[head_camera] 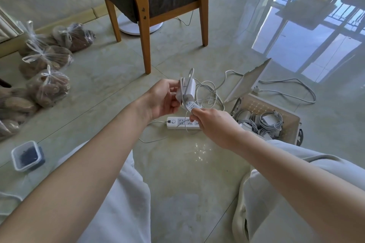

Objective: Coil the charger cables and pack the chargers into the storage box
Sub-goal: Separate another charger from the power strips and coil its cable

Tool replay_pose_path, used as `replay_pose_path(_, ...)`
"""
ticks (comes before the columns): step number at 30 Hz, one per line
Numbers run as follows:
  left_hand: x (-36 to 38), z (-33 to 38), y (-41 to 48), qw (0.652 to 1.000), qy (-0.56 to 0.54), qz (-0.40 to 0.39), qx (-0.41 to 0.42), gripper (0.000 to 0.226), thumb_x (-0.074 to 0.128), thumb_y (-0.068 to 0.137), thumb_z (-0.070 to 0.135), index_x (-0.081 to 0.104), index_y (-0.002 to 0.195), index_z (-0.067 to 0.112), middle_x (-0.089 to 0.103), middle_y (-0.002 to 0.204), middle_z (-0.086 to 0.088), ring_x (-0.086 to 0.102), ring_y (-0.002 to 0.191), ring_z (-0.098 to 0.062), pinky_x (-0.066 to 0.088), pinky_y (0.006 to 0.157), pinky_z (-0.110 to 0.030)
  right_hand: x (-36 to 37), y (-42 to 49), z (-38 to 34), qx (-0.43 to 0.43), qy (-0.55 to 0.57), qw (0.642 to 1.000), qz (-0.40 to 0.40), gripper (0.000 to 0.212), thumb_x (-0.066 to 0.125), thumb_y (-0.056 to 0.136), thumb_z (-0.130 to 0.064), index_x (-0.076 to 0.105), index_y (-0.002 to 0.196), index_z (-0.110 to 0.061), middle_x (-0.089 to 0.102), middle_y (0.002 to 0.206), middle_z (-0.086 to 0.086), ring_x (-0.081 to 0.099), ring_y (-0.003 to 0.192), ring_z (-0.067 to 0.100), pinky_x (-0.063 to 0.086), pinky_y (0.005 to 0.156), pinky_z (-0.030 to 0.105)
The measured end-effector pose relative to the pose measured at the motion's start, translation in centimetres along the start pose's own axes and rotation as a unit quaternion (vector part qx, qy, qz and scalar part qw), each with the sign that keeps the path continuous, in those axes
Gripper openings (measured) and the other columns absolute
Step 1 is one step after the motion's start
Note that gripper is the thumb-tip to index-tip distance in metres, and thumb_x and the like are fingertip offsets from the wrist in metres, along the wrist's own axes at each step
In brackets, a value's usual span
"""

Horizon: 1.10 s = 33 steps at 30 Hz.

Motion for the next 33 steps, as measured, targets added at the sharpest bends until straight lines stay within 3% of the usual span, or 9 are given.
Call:
replay_pose_path(7, 0.6, 1.0, -1.2, 0.986, 0.144, -0.084, 0.021, 0.03, 0.046, 0.091, 0.037, 0.059, 0.086, 0.01, 0.052, 0.065, -0.002, 0.038, 0.047, -0.009, 0.036, 0.049, -0.021, -1.5, 0.7, 1.5, -0.013, -0.017, 0.999, 0.029, 0.015, 0.041, 0.096, -0.009, 0.054, 0.101, -0.013, 0.057, 0.102, 0.0, 0.055, 0.092, 0.022, 0.032, 0.064, 0.027)
replay_pose_path(11, 0.5, 0.5, -1.9, 0.93, 0.337, -0.148, 0.014, 0.021, 0.054, 0.089, 0.032, 0.062, 0.092, 0.013, 0.044, 0.067, -0.002, 0.033, 0.044, -0.008, 0.031, 0.044, -0.016, -1.9, 1.1, 3.3, 0.015, -0.03, 0.999, 0.022, 0.018, 0.039, 0.097, -0.013, 0.056, 0.103, -0.009, 0.058, 0.103, 0.005, 0.055, 0.095, 0.025, 0.035, 0.066, 0.029)
replay_pose_path(16, -3.2, 0.3, -0.7, 0.846, 0.531, 0.042, 0.014, 0.023, 0.06, 0.085, 0.035, 0.06, 0.077, 0.014, 0.052, 0.066, 0.0, 0.044, 0.056, -0.016, 0.035, 0.055, -0.025, -2.6, 1.4, 3.6, 0.036, -0.07, 0.996, 0.052, 0.03, 0.035, 0.1, -0.031, 0.059, 0.097, -0.013, 0.06, 0.097, 0.003, 0.058, 0.09, 0.024, 0.034, 0.063, 0.028)
replay_pose_path(20, -5.1, 1.6, -0.6, 0.742, 0.639, 0.202, 0.033, 0.032, 0.051, 0.085, 0.043, 0.062, 0.091, 0.013, 0.064, 0.092, -0.006, 0.057, 0.088, -0.027, 0.039, 0.07, -0.03, -3.7, 1.1, 1.4, 0.013, -0.08, 0.992, 0.093, 0.036, 0.034, 0.1, -0.037, 0.059, 0.09, -0.013, 0.062, 0.087, 0.002, 0.06, 0.076, 0.03, 0.035, 0.058, 0.03)
replay_pose_path(23, -5.2, 3.0, -1.1, 0.715, 0.634, 0.287, 0.075, 0.032, 0.043, 0.09, 0.04, 0.055, 0.1, 0.013, 0.06, 0.097, -0.009, 0.054, 0.09, -0.03, 0.036, 0.07, -0.03, -4.5, 0.5, -0.5, -0.013, -0.044, 0.99, 0.133, 0.034, 0.037, 0.098, -0.031, 0.06, 0.084, -0.01, 0.061, 0.077, 0.004, 0.057, 0.063, 0.033, 0.04, 0.053, 0.032)
replay_pose_path(25, -5.6, 3.6, -1.3, 0.733, 0.586, 0.329, 0.103, 0.032, 0.042, 0.091, 0.042, 0.053, 0.099, 0.012, 0.058, 0.093, -0.007, 0.053, 0.086, -0.029, 0.036, 0.069, -0.03, -4.8, -0.3, -2.1, -0.046, -0.001, 0.987, 0.154, 0.036, 0.034, 0.096, -0.031, 0.059, 0.081, -0.01, 0.06, 0.072, 0.003, 0.055, 0.056, 0.031, 0.043, 0.048, 0.032)
replay_pose_path(27, -6.1, 3.5, -0.8, 0.788, 0.501, 0.34, 0.117, 0.031, 0.045, 0.09, 0.044, 0.052, 0.088, 0.014, 0.058, 0.085, -0.004, 0.052, 0.081, -0.028, 0.037, 0.068, -0.031, -4.3, -1.0, -3.4, -0.074, 0.04, 0.987, 0.137, 0.038, 0.029, 0.094, -0.033, 0.06, 0.086, -0.012, 0.063, 0.077, 0.001, 0.056, 0.059, 0.027, 0.044, 0.049, 0.032)
replay_pose_path(30, -5.9, 2.7, 0.1, 0.899, 0.303, 0.287, 0.133, 0.033, 0.053, 0.087, 0.045, 0.047, 0.072, 0.016, 0.057, 0.071, -0.004, 0.054, 0.065, -0.026, 0.046, 0.065, -0.035, -2.8, -1.6, -4.6, -0.092, 0.082, 0.989, 0.083, 0.026, 0.035, 0.098, -0.027, 0.057, 0.101, -0.013, 0.065, 0.092, 0.0, 0.06, 0.072, 0.028, 0.045, 0.058, 0.034)
replay_pose_path(33, -4.8, 2.2, 0.4, 0.953, 0.16, 0.228, 0.115, 0.03, 0.053, 0.091, 0.037, 0.047, 0.071, 0.016, 0.052, 0.064, -0.004, 0.046, 0.053, -0.018, 0.043, 0.057, -0.027, -2.2, -1.8, -4.7, -0.095, 0.094, 0.989, 0.067, 0.023, 0.033, 0.1, -0.025, 0.051, 0.108, -0.014, 0.063, 0.095, 0.001, 0.059, 0.075, 0.03, 0.045, 0.062, 0.036)
Point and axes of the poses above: each hand's wrist, its own y-axis towards the middle knuckle, its own x-axis out of the palm, z = x × y, the point moved 8 cm from there along y, towards the middle knuckle
